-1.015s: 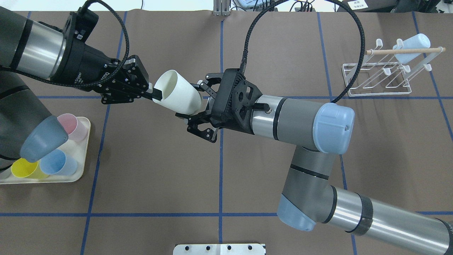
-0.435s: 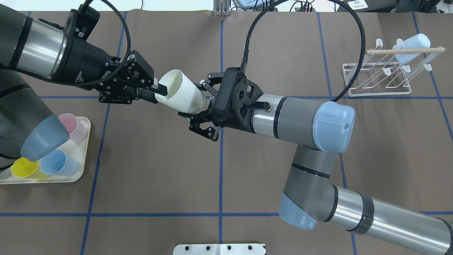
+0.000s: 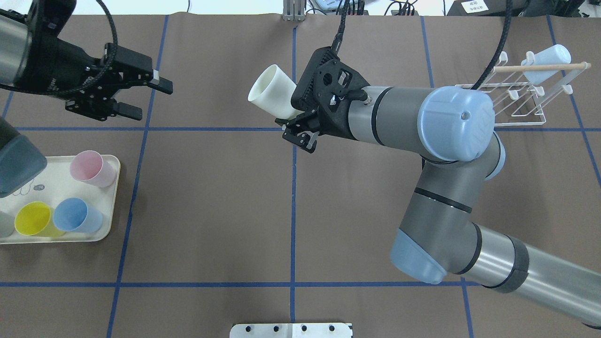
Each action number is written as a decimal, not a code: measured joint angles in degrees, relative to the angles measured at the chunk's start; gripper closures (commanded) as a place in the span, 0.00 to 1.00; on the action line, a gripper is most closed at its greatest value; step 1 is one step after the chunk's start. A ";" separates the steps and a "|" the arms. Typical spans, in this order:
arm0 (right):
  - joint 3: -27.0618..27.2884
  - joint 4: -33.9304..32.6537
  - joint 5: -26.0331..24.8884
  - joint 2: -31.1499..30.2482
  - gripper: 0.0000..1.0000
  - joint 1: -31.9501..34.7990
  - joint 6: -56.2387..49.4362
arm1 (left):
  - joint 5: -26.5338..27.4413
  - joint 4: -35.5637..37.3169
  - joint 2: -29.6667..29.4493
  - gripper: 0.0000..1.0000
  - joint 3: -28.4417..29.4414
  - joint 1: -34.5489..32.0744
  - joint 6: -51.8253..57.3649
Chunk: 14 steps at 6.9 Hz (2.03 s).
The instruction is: Transfer IKEA cup to right arm and place on rack
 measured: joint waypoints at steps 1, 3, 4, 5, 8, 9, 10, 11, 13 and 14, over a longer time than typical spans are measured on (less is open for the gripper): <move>2.00 -7.16 0.22 0.00 0.72 2.25 0.08 | 0.01 0.70 3.44 0.00 0.41 -2.37 5.54; 5.69 -20.43 1.57 -0.07 0.73 7.94 -1.94 | 0.09 1.71 9.42 0.00 1.63 -5.93 16.22; 6.37 -25.55 2.88 -0.06 0.74 11.10 -5.23 | 0.20 1.84 11.31 0.00 3.08 -8.09 21.19; 6.61 -30.51 3.51 -0.06 0.82 14.16 -9.96 | 0.33 1.96 13.06 0.00 5.15 -10.83 27.61; 6.45 -44.39 3.48 -0.37 0.77 22.66 -29.80 | 0.42 3.14 16.70 0.00 11.95 -19.02 49.75; 6.24 -47.57 2.49 -1.15 0.77 25.13 -37.85 | 0.12 3.23 17.88 0.00 13.18 -20.22 54.12; 5.82 -48.97 0.52 -2.59 0.77 27.18 -46.24 | -0.07 3.26 18.67 0.00 13.63 -20.68 56.06; 4.82 -49.35 -2.26 -3.82 0.77 28.69 -54.79 | -0.17 3.27 19.15 0.00 13.76 -20.83 56.75; 0.86 -48.82 -7.09 -4.61 0.74 30.31 -68.49 | -0.23 3.22 19.56 0.00 13.72 -20.89 57.05; -1.22 -46.90 -8.46 -5.29 0.73 30.55 -72.32 | -0.23 3.20 19.60 0.00 13.68 -20.90 57.05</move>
